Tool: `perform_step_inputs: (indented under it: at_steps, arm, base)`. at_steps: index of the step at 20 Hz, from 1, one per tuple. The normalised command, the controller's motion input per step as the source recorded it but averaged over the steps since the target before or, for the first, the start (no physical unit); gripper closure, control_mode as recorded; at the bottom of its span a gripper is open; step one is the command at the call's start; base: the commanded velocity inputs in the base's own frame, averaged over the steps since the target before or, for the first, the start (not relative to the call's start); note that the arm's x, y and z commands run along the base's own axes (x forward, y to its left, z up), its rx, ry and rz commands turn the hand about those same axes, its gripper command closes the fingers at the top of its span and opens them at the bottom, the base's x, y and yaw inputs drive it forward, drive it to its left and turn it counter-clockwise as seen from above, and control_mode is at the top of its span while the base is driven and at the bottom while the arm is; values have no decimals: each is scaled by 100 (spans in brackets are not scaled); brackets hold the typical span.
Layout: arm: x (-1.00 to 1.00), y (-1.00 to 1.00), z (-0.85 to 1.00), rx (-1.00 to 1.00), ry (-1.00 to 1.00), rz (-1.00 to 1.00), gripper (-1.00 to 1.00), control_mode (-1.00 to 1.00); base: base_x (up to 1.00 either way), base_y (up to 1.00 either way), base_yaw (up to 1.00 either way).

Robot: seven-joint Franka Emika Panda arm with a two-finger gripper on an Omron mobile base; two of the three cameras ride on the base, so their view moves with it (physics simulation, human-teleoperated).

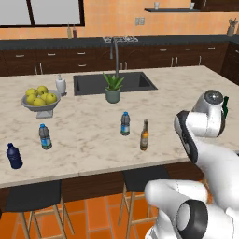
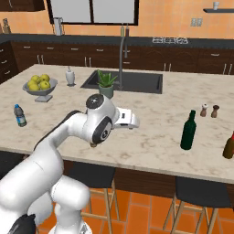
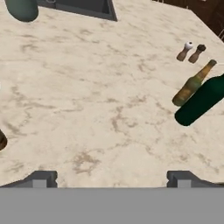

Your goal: Move the plastic bottles in the middle to the plastics group, and the glass bottles in the middle to the glass group.

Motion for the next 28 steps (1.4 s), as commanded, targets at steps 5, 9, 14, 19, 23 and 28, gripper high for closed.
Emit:
perform_step_inputs:
  at_steps: [5,9,14,19,23,28]
  arm:
    - [-50,91,26,0,6,13,-100,-100]
    - [-70,63,15,4,0,13,-100,-100]
    - [10,81,0,8,0,2,-100,-100]
    - [36,48,0,26,-2,-6,-100,-100]
    - [22,0,-2,7,0,-1,-100,-100]
    - [22,15,-10,-1,0,0,-100,-100]
  base:
    - [0,0,0]
    - [0,0,0]
    - [0,0,0]
    - [0,0,0]
    - [0,0,0]
    - [0,0,0]
